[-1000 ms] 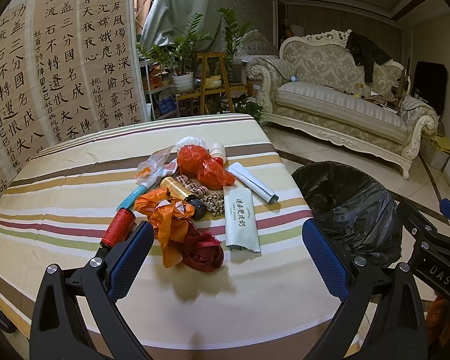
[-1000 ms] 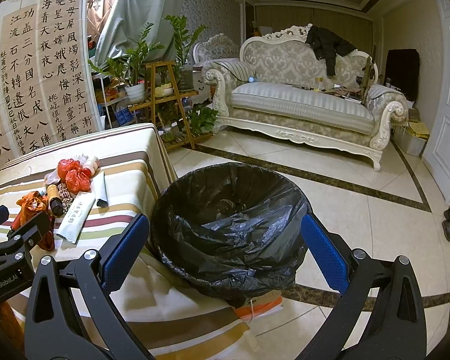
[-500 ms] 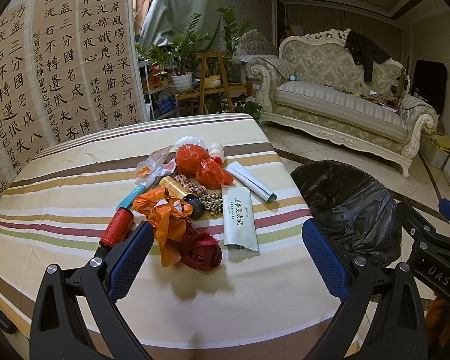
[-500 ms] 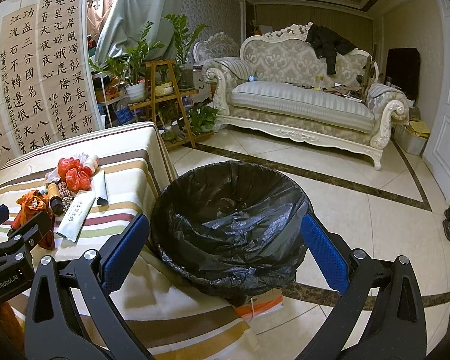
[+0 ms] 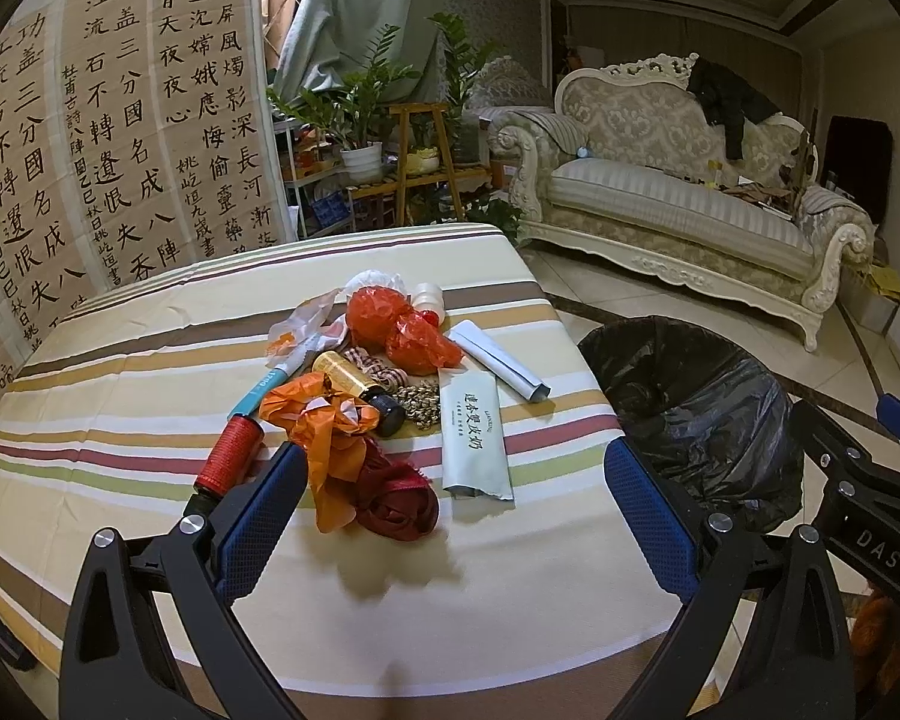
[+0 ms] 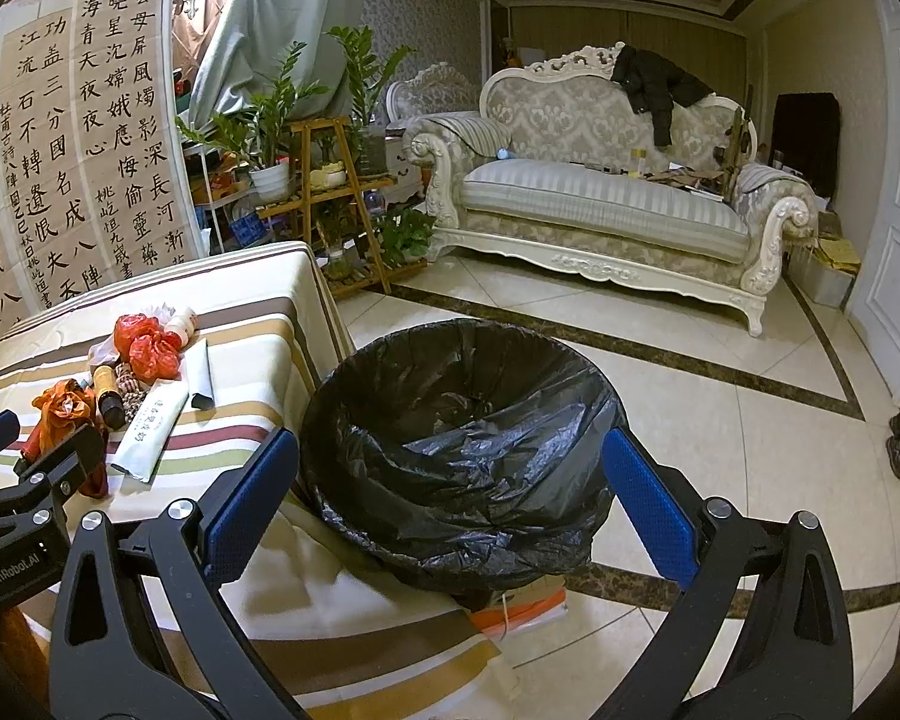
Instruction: Collect trash
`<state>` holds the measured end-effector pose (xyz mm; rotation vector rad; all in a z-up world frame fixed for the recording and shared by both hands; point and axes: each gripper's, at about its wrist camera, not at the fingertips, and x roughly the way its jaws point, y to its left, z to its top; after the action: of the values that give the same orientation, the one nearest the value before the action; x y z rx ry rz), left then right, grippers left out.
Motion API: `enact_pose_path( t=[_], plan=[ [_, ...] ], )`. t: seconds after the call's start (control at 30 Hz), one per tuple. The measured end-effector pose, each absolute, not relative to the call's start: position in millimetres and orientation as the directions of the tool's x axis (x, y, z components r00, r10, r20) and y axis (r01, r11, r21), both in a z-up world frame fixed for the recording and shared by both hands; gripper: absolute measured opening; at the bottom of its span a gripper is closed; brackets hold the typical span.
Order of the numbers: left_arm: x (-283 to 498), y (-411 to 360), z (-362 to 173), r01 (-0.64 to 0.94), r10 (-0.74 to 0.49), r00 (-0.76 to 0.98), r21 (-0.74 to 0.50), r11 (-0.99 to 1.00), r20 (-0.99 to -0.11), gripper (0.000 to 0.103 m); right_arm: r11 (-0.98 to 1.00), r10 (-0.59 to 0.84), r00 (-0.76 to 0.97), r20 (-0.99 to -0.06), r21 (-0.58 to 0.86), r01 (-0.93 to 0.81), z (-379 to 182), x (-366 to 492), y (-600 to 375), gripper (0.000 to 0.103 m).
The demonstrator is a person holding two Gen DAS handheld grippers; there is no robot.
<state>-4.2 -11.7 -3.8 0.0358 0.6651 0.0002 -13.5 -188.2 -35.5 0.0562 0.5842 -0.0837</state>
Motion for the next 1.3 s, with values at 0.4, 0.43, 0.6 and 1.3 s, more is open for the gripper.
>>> enact_pose_path(
  t=[0.4,0.43,0.6,1.3],
  plan=[
    [-6,5,-4,0.004,0.010,0.771,0.021,1.000,-0.636,0.096,0.997,-0.030,0.813,-0.582,0.038,0.064,-45,-17,-178,0.099],
    [-7,8,-4,-0.001,0.015,0.771,0.023,1.000,-0.637,0.096,0.998,-0.028,0.812,-0.583,0.036,0.060,-46,-18,-175,0.099],
    [-9,29,-6,-0.035,0.051,0.757,0.037,0.999,-0.651,0.096,0.999,-0.004,0.800,-0.599,0.027,0.025,-39,-9,-162,0.097],
    [8,119,-24,-0.164,0.143,0.675,0.042,0.985,-0.724,0.069,0.994,0.085,0.757,-0.648,0.001,-0.110,-37,17,-106,0.085]
  ],
)
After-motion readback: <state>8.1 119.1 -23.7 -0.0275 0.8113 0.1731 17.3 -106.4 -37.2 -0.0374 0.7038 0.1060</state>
